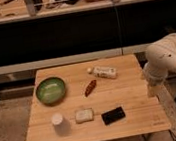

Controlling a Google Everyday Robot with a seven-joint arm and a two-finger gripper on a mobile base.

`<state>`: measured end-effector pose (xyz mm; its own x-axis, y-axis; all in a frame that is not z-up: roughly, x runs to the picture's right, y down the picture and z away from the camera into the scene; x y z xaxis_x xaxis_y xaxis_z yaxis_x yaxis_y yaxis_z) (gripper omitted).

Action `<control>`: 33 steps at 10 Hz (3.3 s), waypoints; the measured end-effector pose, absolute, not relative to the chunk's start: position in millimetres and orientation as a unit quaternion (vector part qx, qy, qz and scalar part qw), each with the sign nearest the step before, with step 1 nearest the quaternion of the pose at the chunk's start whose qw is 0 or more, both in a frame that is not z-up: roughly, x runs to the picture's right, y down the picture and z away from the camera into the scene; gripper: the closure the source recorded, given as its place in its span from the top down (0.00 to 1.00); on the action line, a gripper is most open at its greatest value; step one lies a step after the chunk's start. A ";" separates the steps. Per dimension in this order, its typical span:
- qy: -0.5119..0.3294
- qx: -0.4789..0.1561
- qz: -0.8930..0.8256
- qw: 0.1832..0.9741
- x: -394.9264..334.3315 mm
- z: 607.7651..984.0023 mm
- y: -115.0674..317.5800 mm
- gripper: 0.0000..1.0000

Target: Push the eraser across the table

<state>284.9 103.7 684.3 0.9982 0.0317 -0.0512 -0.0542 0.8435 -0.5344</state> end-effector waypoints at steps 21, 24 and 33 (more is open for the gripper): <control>0.020 -0.279 0.023 0.960 284.9 684.8 104.2 0.65; 0.020 -0.279 0.022 0.960 284.8 684.8 104.2 0.65; -0.085 -0.251 0.008 0.964 246.2 669.9 220.3 0.53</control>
<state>246.2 220.3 669.9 0.9853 0.0592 0.1602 0.0265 0.8738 -0.4856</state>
